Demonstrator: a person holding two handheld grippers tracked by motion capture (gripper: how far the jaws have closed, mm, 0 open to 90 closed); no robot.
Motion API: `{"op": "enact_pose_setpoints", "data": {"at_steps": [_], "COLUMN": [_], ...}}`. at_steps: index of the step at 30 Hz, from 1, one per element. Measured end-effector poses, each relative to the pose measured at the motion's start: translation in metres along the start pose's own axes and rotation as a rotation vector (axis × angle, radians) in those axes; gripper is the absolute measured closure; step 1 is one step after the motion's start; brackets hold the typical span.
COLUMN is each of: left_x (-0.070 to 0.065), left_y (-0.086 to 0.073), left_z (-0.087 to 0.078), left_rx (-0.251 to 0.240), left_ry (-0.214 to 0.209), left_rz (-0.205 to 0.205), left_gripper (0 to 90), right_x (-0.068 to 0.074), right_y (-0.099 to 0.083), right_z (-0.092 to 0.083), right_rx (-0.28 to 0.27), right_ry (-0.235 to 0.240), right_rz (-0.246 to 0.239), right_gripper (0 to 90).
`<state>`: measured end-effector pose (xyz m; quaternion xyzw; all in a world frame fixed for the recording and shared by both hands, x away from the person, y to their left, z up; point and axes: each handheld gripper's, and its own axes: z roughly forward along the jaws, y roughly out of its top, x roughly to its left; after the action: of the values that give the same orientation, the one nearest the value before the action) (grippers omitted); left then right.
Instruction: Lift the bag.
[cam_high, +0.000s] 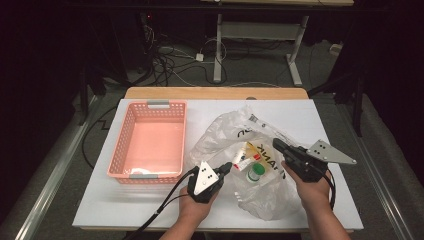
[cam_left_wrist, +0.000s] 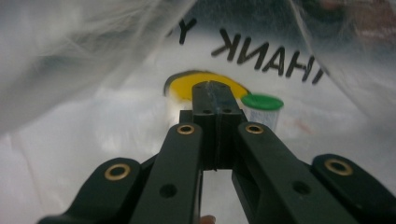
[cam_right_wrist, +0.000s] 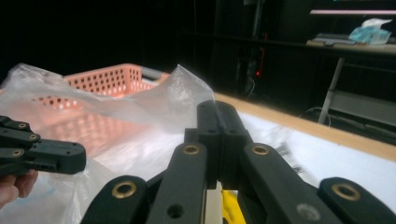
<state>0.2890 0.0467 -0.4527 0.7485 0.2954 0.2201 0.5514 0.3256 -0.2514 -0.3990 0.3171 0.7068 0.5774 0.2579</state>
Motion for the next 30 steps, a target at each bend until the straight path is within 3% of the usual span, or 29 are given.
{"op": "enact_pose_setpoints", "data": {"at_steps": [6,17,21,25,30], "left_x": [0.011,0.020,0.021,0.028,0.034], "left_y": [0.030,0.081,0.103,0.128,0.159], "left_z": [-0.005,0.001,0.001,0.002,0.010], "left_rx": [-0.095,-0.240,-0.273,-0.320,-0.351], "left_ry": [0.024,0.054,0.068,0.069,0.080], "left_rz": [0.026,0.115,0.162,0.160,0.196], "left_gripper": [88.9,88.9,88.9,88.9,88.9], "right_x": [0.001,0.000,-0.004,-0.008,-0.017], "right_y": [0.016,0.045,0.055,0.068,0.090], "right_z": [-0.001,0.010,0.010,0.011,0.012], "right_rx": [-0.080,-0.199,-0.247,-0.285,-0.325], "right_ry": [-0.037,-0.077,-0.092,-0.113,-0.157], "right_rz": [0.004,0.001,0.020,0.023,0.003], "right_gripper": [90.0,90.0,90.0,90.0,90.0]}}
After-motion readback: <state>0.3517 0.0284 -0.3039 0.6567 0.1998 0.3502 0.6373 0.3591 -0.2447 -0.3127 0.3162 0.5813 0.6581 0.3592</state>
